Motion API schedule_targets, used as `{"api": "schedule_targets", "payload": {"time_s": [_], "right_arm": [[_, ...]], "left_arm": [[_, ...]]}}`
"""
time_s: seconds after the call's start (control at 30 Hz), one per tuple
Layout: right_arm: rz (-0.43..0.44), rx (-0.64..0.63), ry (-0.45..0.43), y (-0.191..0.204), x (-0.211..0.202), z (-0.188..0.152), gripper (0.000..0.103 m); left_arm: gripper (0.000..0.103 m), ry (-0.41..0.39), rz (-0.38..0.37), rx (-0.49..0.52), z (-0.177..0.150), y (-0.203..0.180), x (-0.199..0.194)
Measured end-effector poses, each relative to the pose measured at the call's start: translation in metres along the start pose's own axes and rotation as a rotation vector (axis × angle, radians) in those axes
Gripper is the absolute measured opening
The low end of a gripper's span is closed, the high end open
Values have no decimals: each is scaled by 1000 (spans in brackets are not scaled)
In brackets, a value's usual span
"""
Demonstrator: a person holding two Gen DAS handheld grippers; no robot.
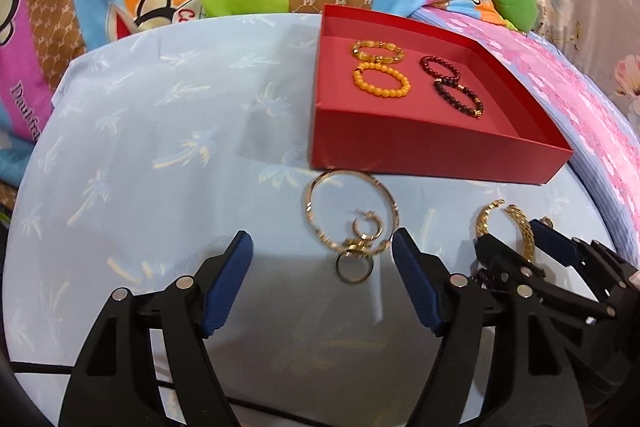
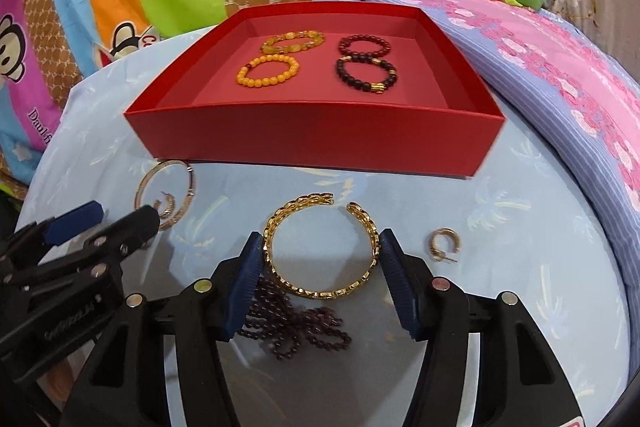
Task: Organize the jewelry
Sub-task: 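Grasp the thin gold bangle with the left tool while the right tool grasps the twisted gold bangle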
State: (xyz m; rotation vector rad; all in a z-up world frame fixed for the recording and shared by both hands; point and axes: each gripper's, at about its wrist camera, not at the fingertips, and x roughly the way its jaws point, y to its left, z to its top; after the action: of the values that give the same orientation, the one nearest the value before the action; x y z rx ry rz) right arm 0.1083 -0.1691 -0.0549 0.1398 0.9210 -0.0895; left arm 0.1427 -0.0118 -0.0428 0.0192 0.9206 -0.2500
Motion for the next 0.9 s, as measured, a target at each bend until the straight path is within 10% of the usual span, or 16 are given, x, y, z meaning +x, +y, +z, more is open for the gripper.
{"api": "schedule_targets", "payload": {"time_s": [0.37, 0.6, 0.9], "right_arm": [[7, 67, -22, -26, -16, -3, 57], [12, 71, -33, -27, -18, 0, 57], [28, 73, -33, -26, -22, -4, 57]], "left_arm": [[75, 26, 50, 88, 13, -21, 25], [55, 17, 24, 121, 12, -29, 23], [54, 24, -16, 107, 7, -29, 13]]}}
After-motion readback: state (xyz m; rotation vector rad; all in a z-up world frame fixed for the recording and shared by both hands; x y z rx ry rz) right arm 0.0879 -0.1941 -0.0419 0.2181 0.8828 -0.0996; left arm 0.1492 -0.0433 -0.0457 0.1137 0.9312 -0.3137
